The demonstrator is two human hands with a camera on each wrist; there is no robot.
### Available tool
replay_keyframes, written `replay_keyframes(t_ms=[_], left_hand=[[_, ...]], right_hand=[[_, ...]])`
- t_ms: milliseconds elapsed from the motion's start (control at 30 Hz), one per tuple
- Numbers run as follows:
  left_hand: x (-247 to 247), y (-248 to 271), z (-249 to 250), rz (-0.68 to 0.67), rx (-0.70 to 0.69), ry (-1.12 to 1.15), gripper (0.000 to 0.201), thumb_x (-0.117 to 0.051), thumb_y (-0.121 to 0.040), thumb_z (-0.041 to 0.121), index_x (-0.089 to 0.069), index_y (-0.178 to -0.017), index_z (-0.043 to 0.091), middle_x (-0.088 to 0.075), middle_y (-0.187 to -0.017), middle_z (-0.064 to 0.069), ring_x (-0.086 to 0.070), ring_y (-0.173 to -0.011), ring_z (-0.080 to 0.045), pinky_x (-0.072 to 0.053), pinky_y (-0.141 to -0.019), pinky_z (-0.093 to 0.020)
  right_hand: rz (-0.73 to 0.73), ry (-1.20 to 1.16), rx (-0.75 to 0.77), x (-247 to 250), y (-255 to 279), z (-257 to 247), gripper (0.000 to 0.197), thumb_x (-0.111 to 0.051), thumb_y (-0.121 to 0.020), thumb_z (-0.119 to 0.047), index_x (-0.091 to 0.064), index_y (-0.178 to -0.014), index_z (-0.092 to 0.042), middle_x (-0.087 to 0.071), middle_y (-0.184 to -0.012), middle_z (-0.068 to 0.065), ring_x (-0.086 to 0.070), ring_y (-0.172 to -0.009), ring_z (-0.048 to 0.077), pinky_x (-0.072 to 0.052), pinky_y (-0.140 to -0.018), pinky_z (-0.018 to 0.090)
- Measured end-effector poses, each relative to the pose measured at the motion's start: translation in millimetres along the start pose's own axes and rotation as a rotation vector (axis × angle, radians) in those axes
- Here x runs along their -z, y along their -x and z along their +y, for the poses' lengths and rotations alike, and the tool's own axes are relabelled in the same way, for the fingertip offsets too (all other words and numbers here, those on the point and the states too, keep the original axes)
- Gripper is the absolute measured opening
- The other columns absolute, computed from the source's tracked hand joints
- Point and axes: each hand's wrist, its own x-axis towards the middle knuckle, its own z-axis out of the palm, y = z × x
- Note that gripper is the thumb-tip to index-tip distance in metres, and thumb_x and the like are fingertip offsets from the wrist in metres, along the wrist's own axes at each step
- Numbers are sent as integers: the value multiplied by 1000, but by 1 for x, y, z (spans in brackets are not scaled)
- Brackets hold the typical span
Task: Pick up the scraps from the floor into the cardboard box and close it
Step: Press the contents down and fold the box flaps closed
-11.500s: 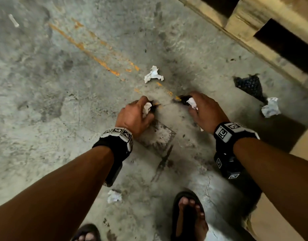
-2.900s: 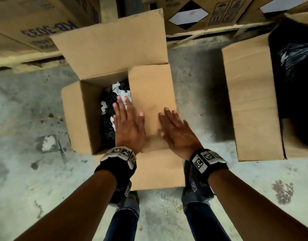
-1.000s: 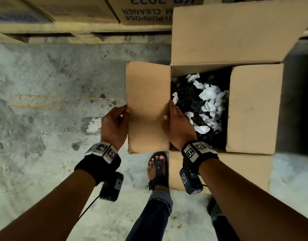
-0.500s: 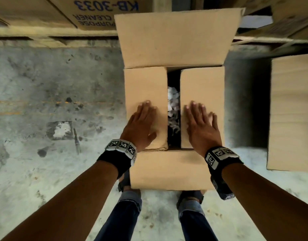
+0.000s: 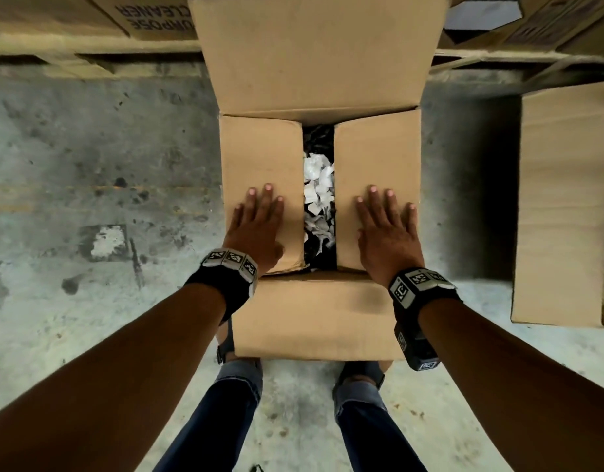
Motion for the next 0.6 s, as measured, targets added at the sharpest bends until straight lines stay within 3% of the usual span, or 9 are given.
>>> replay_keyframes(t_ms=[167, 367, 500, 600], left_hand=[[3, 29, 2, 86, 17, 195, 93, -50, -92, 54, 7, -156, 20, 14, -164, -6, 8, -151, -31, -12, -121, -46], [-20, 82, 12, 151, 82, 301, 92, -45, -93, 59, 6, -156, 17, 11, -164, -7, 7, -152, -29, -11, -122, -46], [-44, 110, 15, 144, 133, 342, 94, -47, -91, 61, 3, -157, 15, 8, -165, -7, 5, -152, -29, -12, -121, -48], [-56, 133, 17, 138, 236, 528, 102, -52, -87, 65, 3, -157, 15, 8, -165, -9, 5, -152, -29, -10, -122, -45]], right_hand=[[18, -143, 42, 14, 23, -4, 75, -38, -101, -34, 9, -158, -28, 17, -166, 1, 14, -152, 26, -2, -123, 52], [27, -233, 14, 7, 68, -10, 69, -33, -103, -41, 6, -159, -28, 16, -166, 0, 12, -153, 22, -4, -124, 46], [47, -300, -78, -14, 104, -13, 71, -34, -102, -44, 5, -159, -27, 14, -167, -1, 9, -154, 21, -5, -124, 45], [57, -352, -179, -31, 133, -12, 75, -39, -101, -44, 3, -159, -25, 9, -168, 2, 3, -154, 23, -14, -123, 48]])
